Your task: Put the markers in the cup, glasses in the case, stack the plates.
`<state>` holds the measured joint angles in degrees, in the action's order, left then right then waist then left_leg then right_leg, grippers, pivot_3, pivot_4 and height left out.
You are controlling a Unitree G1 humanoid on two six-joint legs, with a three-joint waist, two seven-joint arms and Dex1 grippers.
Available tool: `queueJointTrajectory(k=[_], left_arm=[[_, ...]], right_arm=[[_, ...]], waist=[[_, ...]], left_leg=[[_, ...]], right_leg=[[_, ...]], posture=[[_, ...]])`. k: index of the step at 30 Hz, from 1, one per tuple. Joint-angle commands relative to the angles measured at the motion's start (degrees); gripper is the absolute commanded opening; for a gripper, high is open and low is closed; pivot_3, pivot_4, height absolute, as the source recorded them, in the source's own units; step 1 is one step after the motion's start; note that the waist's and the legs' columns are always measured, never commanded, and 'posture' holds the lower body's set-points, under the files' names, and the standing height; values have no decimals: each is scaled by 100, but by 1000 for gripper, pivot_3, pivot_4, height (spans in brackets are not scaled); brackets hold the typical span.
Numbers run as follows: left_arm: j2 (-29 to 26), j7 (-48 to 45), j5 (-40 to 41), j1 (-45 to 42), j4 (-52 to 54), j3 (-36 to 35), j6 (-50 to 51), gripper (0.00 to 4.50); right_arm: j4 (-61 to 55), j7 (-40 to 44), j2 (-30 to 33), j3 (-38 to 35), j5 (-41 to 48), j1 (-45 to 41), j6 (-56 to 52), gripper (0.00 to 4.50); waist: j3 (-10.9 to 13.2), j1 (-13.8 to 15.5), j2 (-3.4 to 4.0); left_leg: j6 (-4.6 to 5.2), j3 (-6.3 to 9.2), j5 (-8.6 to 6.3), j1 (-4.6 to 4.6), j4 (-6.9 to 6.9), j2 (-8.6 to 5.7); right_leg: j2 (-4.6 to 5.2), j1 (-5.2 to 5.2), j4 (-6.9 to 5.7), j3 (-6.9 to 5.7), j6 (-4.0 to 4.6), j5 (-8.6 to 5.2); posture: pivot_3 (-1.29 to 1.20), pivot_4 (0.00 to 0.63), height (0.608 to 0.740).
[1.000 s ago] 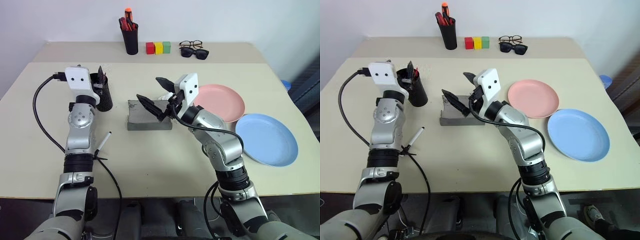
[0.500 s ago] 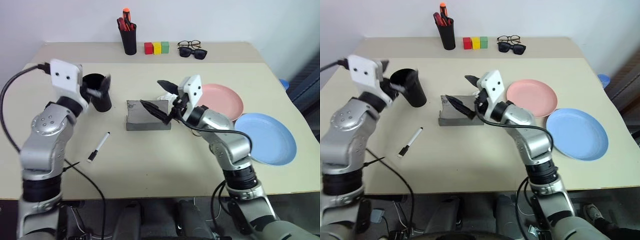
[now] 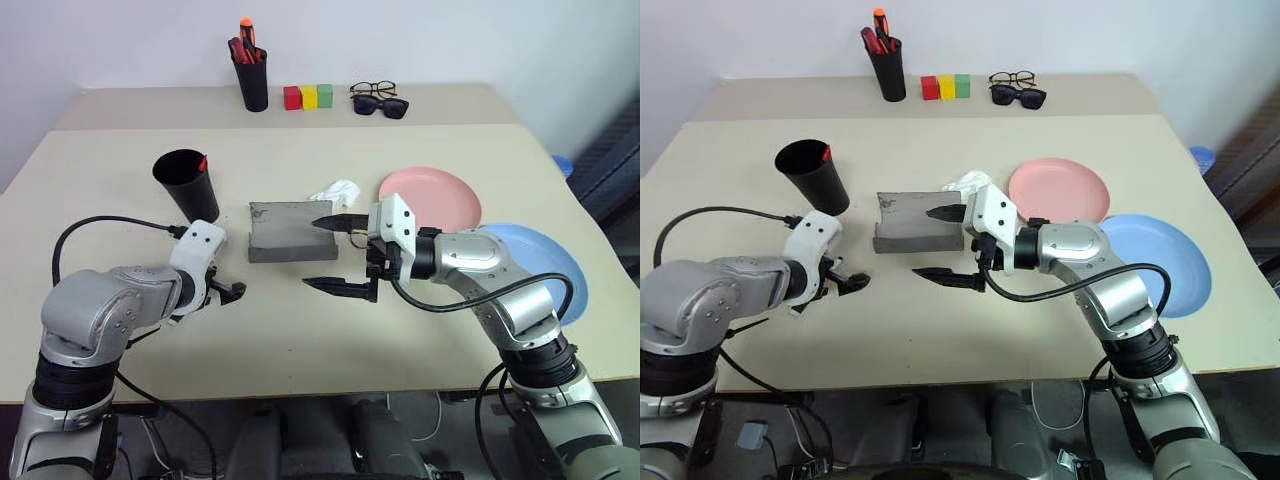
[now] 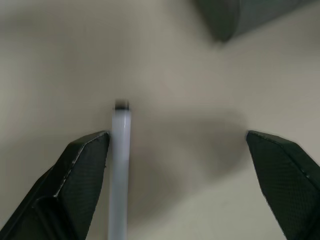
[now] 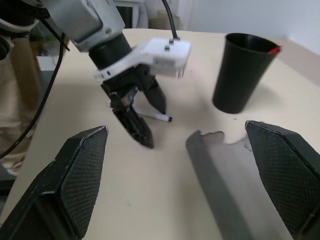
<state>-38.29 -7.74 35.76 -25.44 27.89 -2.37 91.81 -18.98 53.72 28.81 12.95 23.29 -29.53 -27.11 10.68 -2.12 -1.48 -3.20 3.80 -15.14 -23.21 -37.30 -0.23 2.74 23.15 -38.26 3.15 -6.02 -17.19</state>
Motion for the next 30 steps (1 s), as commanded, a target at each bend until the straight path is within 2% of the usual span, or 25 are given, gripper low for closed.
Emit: queueJointTrajectory(k=[1,7,9,11,14,17,19,22,26,30], left_arm=[[-224,146,-91,55,-109,102,69,3122],[-198,140,-119,-33,-171,31,69,139],[-141,159,-227,-103,-178,-65,69,58],[-244,-87,-271,-165,-3,-193,-436,58],[-53,-780,160,-199,392,-1104,-1413,58],[72,-1567,590,-246,926,-2133,-2843,58],[232,-1657,609,-333,867,-2478,-3506,58],[382,-1256,209,-669,277,-2481,-4058,58],[447,-92,-1745,-1218,-1068,-1553,-5652,58],[732,203,-2461,-1451,-2137,-1177,-6779,58]], right_arm=[[-275,-75,7,-46,-58,93,147,4500],[-317,-100,-7,4,-192,225,212,4500],[-286,-103,-26,22,-239,220,242,4500],[-248,-107,-39,31,-277,179,253,4500],[-194,-125,-88,-5,-285,117,286,4500],[3,-460,-441,-129,-360,-69,545,4500],[191,-727,-684,-125,-538,-209,737,4500],[430,-996,-978,-57,-726,-369,916,4500],[584,-1357,-1507,118,-881,-421,1076,4500],[604,-1436,-1785,272,-938,-339,1112,4500]], waist=[[0,3,0],[-2,-39,5],[-2,-33,5],[-2,-29,5],[-1,-12,4],[-1,-24,4],[-1,-23,5],[-2,2,6],[-2,47,4],[-2,110,4]], left_leg=[[0,-1,0,0,0,-2],[-2,-3,1,9,5,1],[-3,-3,2,9,5,1],[-3,-4,2,8,4,1],[-4,-3,2,-5,2,3],[-6,-5,3,-13,3,4],[-28,-10,16,-13,4,4],[-31,-12,18,-6,4,1],[-14,-12,10,-7,0,-10],[-11,-13,8,-10,2,-10]], right_leg=[[2,0,1,0,0,0],[-8,0,-2,1,3,2],[-8,-1,-4,1,4,2],[-5,-1,-3,1,4,2],[-4,10,-2,0,4,2],[2,17,6,0,5,3],[4,19,7,0,5,3],[0,10,6,-1,7,4],[-7,7,5,-5,9,8],[-5,18,5,-4,10,9]], posture=[[0,150,740],[0,150,740],[0,150,740],[0,150,740],[0,150,740],[0,150,740],[0,150,740],[0,150,740],[0,150,740],[0,150,740]])
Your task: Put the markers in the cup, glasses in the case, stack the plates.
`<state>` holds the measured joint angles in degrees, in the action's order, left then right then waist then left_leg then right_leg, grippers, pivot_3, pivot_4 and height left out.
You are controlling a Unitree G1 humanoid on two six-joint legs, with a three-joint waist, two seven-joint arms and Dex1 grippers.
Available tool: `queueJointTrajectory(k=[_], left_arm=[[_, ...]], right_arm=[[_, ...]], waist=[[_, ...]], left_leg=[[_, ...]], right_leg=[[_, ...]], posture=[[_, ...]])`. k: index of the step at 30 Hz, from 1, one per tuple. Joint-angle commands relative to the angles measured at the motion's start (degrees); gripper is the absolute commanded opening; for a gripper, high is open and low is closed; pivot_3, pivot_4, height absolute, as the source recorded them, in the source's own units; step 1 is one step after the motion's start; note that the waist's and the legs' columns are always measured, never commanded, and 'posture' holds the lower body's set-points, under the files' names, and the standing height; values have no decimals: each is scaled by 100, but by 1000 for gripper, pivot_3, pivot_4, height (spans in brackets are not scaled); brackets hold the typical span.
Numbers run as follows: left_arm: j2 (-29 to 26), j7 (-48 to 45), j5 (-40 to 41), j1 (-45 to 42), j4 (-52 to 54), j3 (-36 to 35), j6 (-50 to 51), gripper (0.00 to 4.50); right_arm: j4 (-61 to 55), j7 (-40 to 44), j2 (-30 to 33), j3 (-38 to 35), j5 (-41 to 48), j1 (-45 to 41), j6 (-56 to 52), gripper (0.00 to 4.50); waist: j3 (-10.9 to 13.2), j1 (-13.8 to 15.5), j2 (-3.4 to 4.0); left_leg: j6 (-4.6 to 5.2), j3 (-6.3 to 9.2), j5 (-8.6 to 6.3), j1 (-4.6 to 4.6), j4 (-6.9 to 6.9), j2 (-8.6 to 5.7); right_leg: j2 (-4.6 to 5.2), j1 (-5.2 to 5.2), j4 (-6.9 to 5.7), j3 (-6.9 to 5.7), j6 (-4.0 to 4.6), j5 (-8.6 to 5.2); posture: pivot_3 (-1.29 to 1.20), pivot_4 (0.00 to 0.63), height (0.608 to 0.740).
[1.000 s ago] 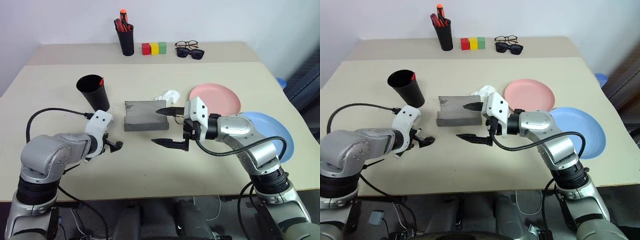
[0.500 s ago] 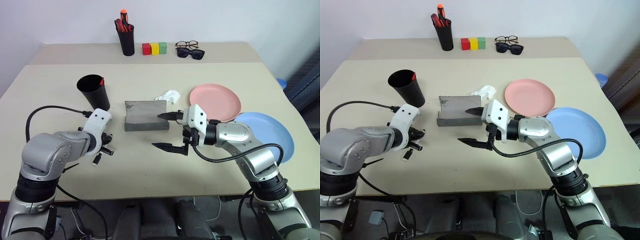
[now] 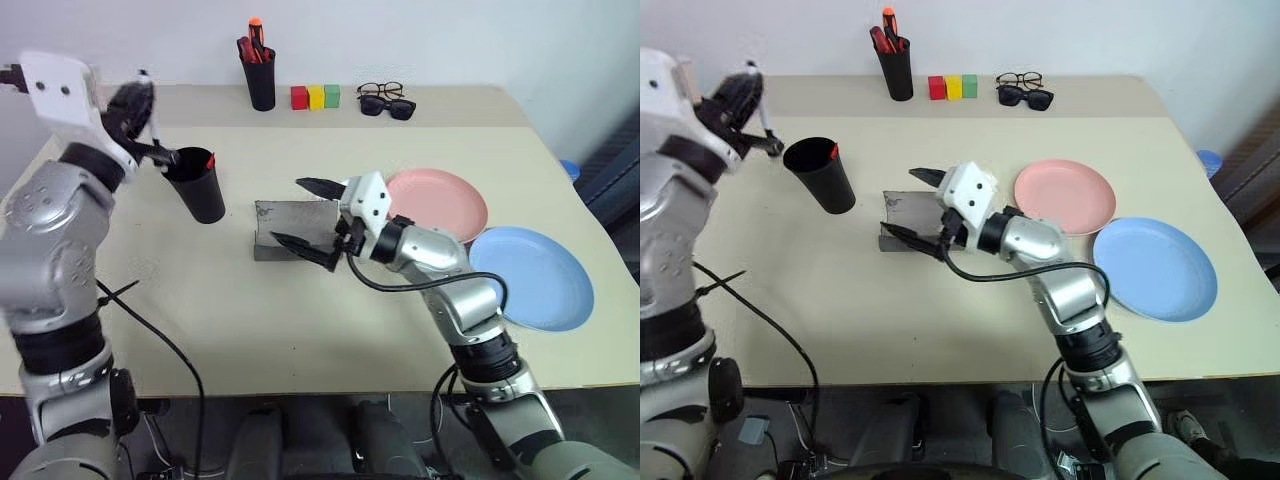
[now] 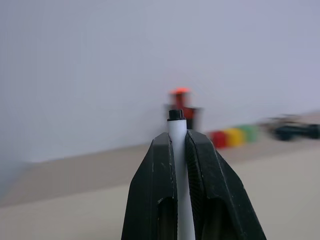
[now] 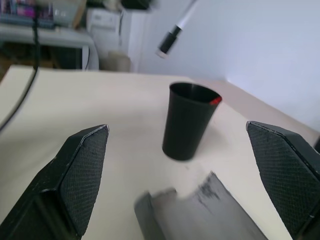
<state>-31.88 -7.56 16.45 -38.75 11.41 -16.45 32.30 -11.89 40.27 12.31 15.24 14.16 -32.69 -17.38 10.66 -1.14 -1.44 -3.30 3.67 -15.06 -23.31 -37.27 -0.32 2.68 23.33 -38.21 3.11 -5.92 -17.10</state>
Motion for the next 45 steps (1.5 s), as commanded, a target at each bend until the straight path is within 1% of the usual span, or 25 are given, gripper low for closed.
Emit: queueJointTrajectory(k=[1,5,8,12,15,18,20,23,26,29,30,31,32,34,38,41,45], left_arm=[[174,197,-611,-157,-737,289,-1020,58],[445,150,-776,-226,-1513,420,-1706,58],[578,152,-822,-223,-1886,395,-2049,58],[779,78,-680,-164,-2210,311,-2335,58],[867,43,-617,-130,-2232,280,-2408,1208],[905,95,-628,-104,-2206,246,-2392,2583],[938,166,-589,-101,-2102,171,-2392,2583],[957,-31,-379,-100,-1676,176,-2395,2583],[750,-1051,201,154,-804,564,-1829,2583],[257,-1983,616,508,-23,1083,-828,3413],[75,-2161,695,573,113,1240,-412,3909],[-184,-2404,587,632,204,1543,-130,4367],[-354,-2557,506,661,261,1737,44,4445],[-526,-2824,462,595,105,2139,535,4445],[-782,-3345,-52,363,-288,3018,765,4445],[-673,-3729,-316,108,-827,3466,663,4445],[-436,-4107,-675,-255,-1573,3760,125,4445]], right_arm=[[-97,-115,-182,61,-33,-7,143,4500],[-90,-254,-304,49,-80,57,130,4500],[-110,-344,-338,20,-76,109,102,4500],[-178,-378,-302,35,-84,234,115,4500],[-217,-395,-293,35,-88,286,91,4500],[-236,-392,-292,39,-72,294,85,4500],[-257,-379,-284,42,-53,299,78,4500],[-273,-325,-203,0,-24,315,56,4500],[-339,-93,152,-163,56,391,-14,4500],[-470,314,726,-480,363,467,-303,4500],[-514,448,919,-566,460,483,-386,4500],[-539,607,1169,-687,555,493,-469,4500],[-551,698,1329,-758,617,492,-521,4500],[-577,954,1772,-936,715,508,-659,4500],[-817,1301,2411,-1099,909,703,-964,4500],[-1173,1473,2855,-1262,1072,1066,-1270,4500],[-1418,1347,3174,-1629,1149,1505,-1504,4500]], waist=[[0,17,0],[0,24,0],[0,9,0],[0,15,0],[0,12,0],[0,8,0],[0,8,0],[0,11,0],[0,23,0],[0,24,0],[1,22,1],[1,13,1],[1,7,2],[3,-1,5],[3,1,5],[3,24,5],[4,44,5]], left_leg=[[-1,-2,0,-2,0,0],[0,-4,0,-6,-2,0],[0,-4,0,-6,-2,2],[1,-4,0,-5,-2,2],[1,-4,0,-6,-4,2],[1,-4,0,-5,-4,2],[1,-4,0,-5,-4,2],[1,-3,0,-5,-4,3],[1,-4,0,-6,-4,4],[4,-4,-2,-6,-5,4],[5,-4,-3,-5,-5,3],[5,-4,-3,-4,-5,3],[6,-4,-3,-1,-5,3],[7,-6,-2,2,-3,4],[8,-17,-3,3,-2,5],[9,-16,-2,-1,-3,5],[12,-17,-2,-5,-13,3]], right_leg=[[2,3,-1,0,0,0],[3,7,-1,-1,0,0],[1,10,-4,-1,0,0],[1,11,-9,-1,0,0],[1,11,-10,-1,0,0],[0,11,-11,-1,0,0],[0,11,-10,-1,0,0],[0,11,-11,-1,0,0],[2,10,-10,-1,0,0],[6,3,-7,-1,0,0],[5,2,-5,-1,0,0],[4,0,-6,-1,0,0],[0,-1,-8,-1,0,0],[-8,-3,-10,-1,0,0],[-15,-5,-8,-1,2,-1],[-15,-4,-6,-3,2,-1],[-10,-10,-1,-3,2,-1]], posture=[[0,150,740],[0,150,740],[0,150,740],[0,150,740],[0,150,740],[0,150,740],[0,150,740],[0,150,740],[0,150,740],[0,150,740],[0,150,740],[0,150,740],[0,150,740],[0,150,740],[0,150,740],[0,150,740],[0,150,740]])
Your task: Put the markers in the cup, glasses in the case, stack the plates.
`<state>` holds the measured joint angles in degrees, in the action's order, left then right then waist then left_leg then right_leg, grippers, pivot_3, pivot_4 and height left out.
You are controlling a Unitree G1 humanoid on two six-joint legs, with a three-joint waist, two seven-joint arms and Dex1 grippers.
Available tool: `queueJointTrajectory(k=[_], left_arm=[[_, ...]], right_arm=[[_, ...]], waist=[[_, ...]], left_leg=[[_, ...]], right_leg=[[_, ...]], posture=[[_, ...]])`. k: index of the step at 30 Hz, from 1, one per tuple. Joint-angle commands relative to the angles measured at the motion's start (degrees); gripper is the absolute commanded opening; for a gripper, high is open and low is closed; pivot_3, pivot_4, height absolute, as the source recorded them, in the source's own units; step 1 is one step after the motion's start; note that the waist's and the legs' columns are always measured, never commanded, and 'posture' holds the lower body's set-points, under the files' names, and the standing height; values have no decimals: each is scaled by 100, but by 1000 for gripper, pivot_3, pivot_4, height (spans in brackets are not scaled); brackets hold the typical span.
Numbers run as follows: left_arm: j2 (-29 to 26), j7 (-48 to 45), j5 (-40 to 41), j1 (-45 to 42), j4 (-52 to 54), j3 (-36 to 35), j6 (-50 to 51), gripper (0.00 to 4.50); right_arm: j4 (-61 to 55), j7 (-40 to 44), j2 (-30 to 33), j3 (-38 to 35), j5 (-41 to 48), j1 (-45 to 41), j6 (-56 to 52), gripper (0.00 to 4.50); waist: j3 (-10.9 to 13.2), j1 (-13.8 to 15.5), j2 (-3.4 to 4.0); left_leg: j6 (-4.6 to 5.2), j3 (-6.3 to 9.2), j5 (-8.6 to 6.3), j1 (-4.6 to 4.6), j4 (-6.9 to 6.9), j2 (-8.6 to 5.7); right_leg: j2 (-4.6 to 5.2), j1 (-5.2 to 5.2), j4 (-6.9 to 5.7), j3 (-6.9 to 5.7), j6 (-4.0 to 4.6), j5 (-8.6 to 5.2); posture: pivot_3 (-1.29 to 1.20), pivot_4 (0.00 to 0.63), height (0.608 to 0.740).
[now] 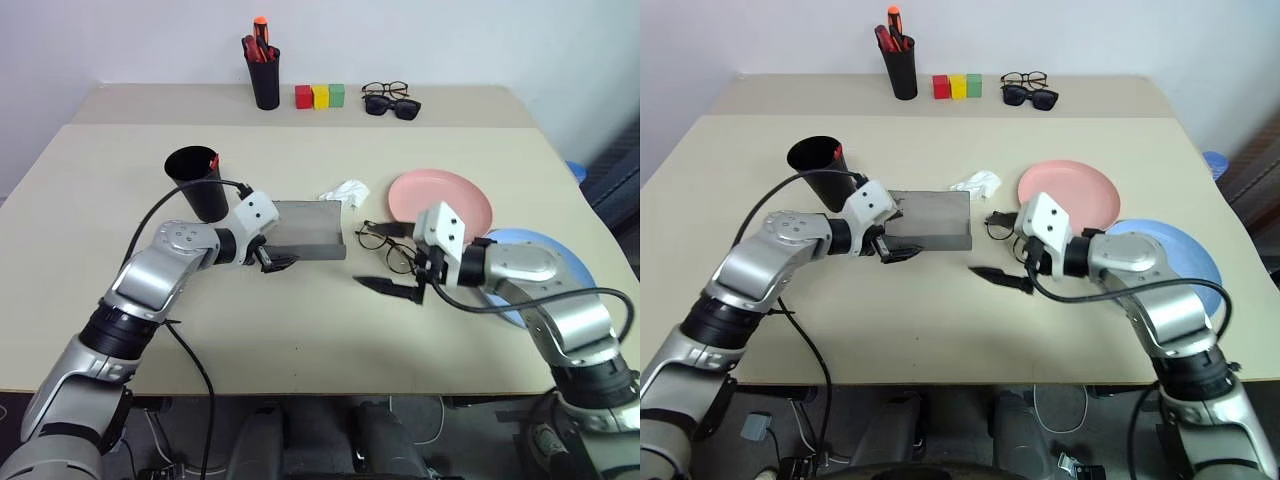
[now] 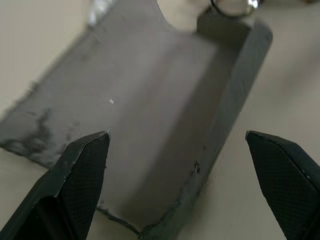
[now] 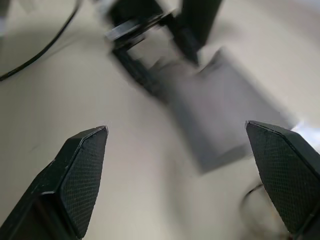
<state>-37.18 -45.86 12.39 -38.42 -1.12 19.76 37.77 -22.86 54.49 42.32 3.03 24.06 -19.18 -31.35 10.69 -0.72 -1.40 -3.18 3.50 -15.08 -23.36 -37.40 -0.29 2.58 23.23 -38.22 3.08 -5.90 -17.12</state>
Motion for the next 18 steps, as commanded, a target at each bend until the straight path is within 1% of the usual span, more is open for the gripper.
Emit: queueJointTrajectory(k=[1,2,3,4,5,7,9,10,11,14,18], left_arm=[[163,-361,-318,-373,-492,168,-500,4445],[204,-478,-381,-464,-643,225,-582,3930],[233,-580,-449,-535,-762,272,-665,3605],[262,-679,-495,-583,-852,293,-727,3083],[277,-757,-550,-615,-918,311,-801,2678],[298,-887,-635,-639,-1004,321,-898,1572],[299,-1067,-696,-626,-1040,334,-967,618],[303,-1123,-721,-620,-1051,327,-988,47],[293,-1196,-743,-598,-1034,323,-1056,17],[137,-1672,-480,-311,-483,134,-1377,17],[-244,-2234,-278,36,380,93,-1362,17]], right_arm=[[-362,-128,217,-508,152,254,-124,4500],[-413,-169,270,-613,137,385,-122,4500],[-459,-206,307,-696,137,491,-126,4500],[-505,-251,329,-766,130,582,-130,4500],[-542,-290,345,-812,130,648,-134,4500],[-598,-355,351,-863,145,728,-147,4500],[-639,-423,336,-906,166,794,-154,4500],[-654,-446,334,-915,174,810,-159,4500],[-663,-472,326,-930,185,830,-168,4500],[-528,-504,411,-942,24,1015,-111,4500],[-302,-820,517,-663,-370,877,-390,4500]], waist=[[0,6,0],[0,7,0],[0,5,0],[0,-1,0],[0,-12,0],[0,-38,0],[0,-34,1],[0,-28,0],[0,-23,0],[0,-6,0],[0,-11,1]], left_leg=[[1,0,0,0,-1,-1],[2,0,0,0,-2,-1],[2,1,0,0,-2,0],[2,1,0,0,-2,0],[2,0,0,0,-1,0],[3,-2,0,1,-1,2],[3,-1,0,2,-1,3],[3,0,0,2,-1,3],[3,-1,0,1,-2,3],[4,0,0,0,-3,3],[5,-1,-1,-1,-5,6]], right_leg=[[0,-2,0,0,0,0],[0,-3,1,0,0,0],[0,-3,1,-2,0,0],[0,-3,1,-2,0,0],[-1,-2,1,-2,0,0],[-2,-2,1,-1,0,0],[-4,-1,-1,-1,0,0],[-4,-2,-1,-1,0,0],[-3,-2,-1,-1,0,0],[-1,-4,1,-1,-1,0],[4,-2,1,0,-1,0]], posture=[[0,150,740],[0,150,740],[0,150,740],[0,150,740],[0,150,740],[0,150,740],[0,150,740],[0,150,740],[0,150,740],[0,150,740],[0,150,740]])
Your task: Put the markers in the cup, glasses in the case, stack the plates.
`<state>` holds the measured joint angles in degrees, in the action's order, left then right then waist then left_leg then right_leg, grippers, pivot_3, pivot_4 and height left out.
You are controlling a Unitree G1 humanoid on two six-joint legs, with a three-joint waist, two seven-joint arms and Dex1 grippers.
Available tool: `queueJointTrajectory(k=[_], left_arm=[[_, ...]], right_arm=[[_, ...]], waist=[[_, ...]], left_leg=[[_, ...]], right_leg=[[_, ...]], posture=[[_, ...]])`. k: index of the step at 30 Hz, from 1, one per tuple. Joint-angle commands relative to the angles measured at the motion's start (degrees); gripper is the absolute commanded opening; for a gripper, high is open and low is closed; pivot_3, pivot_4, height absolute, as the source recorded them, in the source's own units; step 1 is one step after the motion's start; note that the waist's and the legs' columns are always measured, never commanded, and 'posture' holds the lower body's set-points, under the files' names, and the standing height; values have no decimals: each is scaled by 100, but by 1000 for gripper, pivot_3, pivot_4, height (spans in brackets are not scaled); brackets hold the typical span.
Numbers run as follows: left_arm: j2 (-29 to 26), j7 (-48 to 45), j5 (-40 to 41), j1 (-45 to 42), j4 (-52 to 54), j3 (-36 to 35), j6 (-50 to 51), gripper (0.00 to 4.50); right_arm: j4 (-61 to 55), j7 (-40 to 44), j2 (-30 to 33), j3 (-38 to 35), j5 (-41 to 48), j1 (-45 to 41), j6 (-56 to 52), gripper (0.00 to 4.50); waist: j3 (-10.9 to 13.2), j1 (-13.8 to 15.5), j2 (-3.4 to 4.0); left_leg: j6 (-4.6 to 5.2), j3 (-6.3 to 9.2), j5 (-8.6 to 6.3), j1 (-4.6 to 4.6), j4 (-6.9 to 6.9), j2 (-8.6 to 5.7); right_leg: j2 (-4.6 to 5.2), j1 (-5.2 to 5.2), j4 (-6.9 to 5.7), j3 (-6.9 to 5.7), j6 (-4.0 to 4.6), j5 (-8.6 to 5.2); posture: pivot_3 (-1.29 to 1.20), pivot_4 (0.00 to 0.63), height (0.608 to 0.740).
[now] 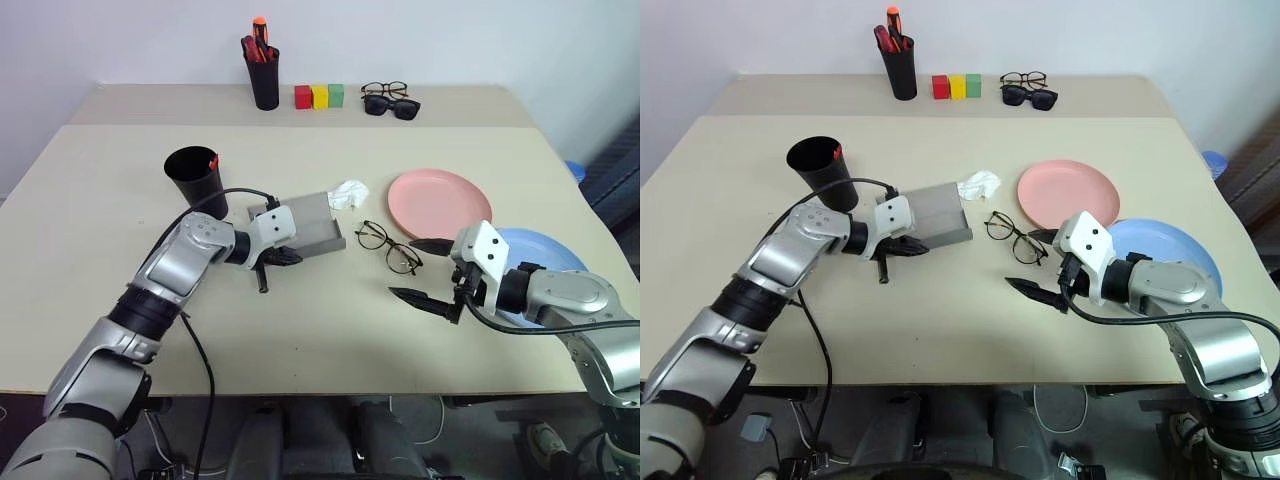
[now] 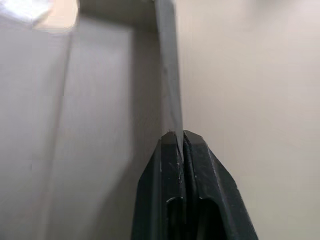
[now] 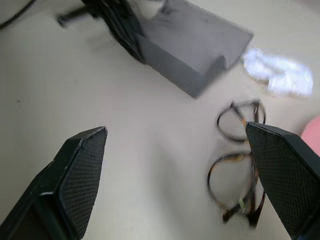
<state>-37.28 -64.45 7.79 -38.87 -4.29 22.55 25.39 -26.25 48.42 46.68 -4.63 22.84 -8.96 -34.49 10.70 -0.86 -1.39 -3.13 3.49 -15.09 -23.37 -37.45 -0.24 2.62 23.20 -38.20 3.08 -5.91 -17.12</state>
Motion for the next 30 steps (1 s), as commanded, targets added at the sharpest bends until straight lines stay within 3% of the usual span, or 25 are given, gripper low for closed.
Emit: queueJointTrajectory(k=[1,8,11,13,17,22,28,30], left_arm=[[-344,-486,186,173,892,-154,-101,17],[-627,-562,-69,428,1264,6,192,17],[-589,-416,-89,517,1347,-105,238,827],[-499,-295,73,556,1428,-301,374,1713],[-385,13,694,744,1811,-1094,906,1713],[-753,393,716,1535,2135,-1793,804,1713],[-699,878,1183,2325,2394,-2669,1121,1713],[-659,1028,1317,2479,2521,-2840,1238,1750]], right_arm=[[75,-289,44,185,-336,-197,-69,4500],[347,-761,-177,681,-784,-663,-350,4500],[570,-1138,-525,903,-891,-1110,-829,4500],[719,-1270,-677,1044,-1016,-1355,-978,4500],[1145,-1575,-1017,1275,-1269,-1825,-1206,4500],[1513,-1754,-1262,1451,-1496,-2125,-1344,4500],[1697,-1728,-1290,1547,-1626,-2232,-1326,4500],[1736,-1717,-1326,1555,-1641,-2270,-1320,3988]], waist=[[0,-11,0],[-1,-6,3],[0,-10,4],[0,-14,4],[0,-19,4],[-1,-52,7],[-1,8,7],[-1,6,7]], left_leg=[[0,0,0,0,-3,0],[2,-2,-1,1,-8,0],[3,-1,-1,0,-9,1],[3,-1,-1,0,-11,1],[4,0,-2,-1,-12,3],[4,3,-2,2,-6,6],[4,3,-2,-1,-10,8],[5,3,-2,-1,-10,7]], right_leg=[[-1,0,-1,0,0,0],[-4,-2,-5,0,0,0],[-6,-3,-5,-1,0,0],[-5,-2,-7,-1,0,0],[-4,0,-9,-1,0,0],[-3,6,-10,3,0,0],[5,5,-10,2,0,0],[6,2,-9,0,0,0]], posture=[[0,150,740],[0,150,740],[0,150,740],[0,150,740],[0,150,740],[0,150,740],[0,150,740],[0,150,740]])
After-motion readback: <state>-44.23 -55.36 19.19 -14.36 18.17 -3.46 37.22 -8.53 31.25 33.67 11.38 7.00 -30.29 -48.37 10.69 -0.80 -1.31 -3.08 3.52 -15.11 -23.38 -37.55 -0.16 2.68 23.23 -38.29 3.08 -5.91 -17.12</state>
